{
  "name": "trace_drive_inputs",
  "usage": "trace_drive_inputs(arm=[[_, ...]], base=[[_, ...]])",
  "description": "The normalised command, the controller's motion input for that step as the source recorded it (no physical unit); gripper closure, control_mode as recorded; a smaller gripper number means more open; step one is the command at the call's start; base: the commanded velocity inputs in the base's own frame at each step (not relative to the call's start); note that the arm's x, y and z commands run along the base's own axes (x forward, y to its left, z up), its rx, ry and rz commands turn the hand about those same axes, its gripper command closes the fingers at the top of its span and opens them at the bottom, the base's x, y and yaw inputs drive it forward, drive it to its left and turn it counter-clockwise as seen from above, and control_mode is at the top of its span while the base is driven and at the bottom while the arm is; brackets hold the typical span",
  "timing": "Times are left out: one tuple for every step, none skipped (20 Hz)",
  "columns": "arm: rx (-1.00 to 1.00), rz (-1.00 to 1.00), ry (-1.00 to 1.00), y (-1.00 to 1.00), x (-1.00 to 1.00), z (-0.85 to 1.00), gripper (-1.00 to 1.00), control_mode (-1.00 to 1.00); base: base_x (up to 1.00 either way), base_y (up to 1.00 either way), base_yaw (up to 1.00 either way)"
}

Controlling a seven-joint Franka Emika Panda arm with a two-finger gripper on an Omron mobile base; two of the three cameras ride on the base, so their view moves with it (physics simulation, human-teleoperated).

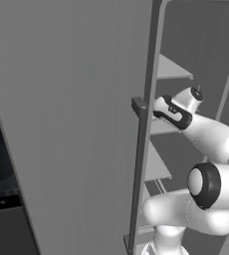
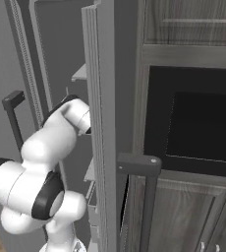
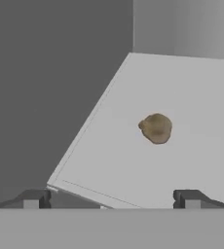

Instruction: Take the garlic and eggplant out of the freezer and place them in the tupperware container on the counter. Then put the tupperware containing the vegetables back in the freezer.

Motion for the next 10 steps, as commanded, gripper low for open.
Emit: trace_drive_inputs(arm=[[0.0,0.02,-0.05,0.0,0.42,-0.26,-1.0,-1.0],[0.0,0.02,-0.05,0.0,0.41,-0.24,-1.0,-1.0],[0.0,0.01,-0.05,0.0,0.42,-0.22,-1.0,-1.0],[0.0,0.01,-0.05,0.0,0.41,-0.19,-1.0,-1.0],[0.0,0.01,-0.03,0.0,0.41,-0.17,-1.0,-1.0],[0.0,0.01,-0.02,0.0,0.4,-0.16,-1.0,-1.0],[0.0,0.0,0.0,0.0,0.38,-0.18,-1.0,-1.0],[0.0,0.0,0.0,0.0,0.36,-0.19,-1.0,-1.0],[0.0,0.0,0.0,-0.04,0.29,-0.21,-1.0,-1.0],[0.0,0.0,0.0,-0.09,0.21,-0.2,-1.0,-1.0]], base=[[0.0,0.0,0.0],[0.0,0.0,0.0],[0.0,0.0,0.0],[0.0,0.0,0.0],[0.0,0.0,0.0],[0.0,0.0,0.0],[0.0,0.0,0.0],[0.0,0.0,0.0],[0.0,0.0,0.0],[0.0,0.0,0.0]])
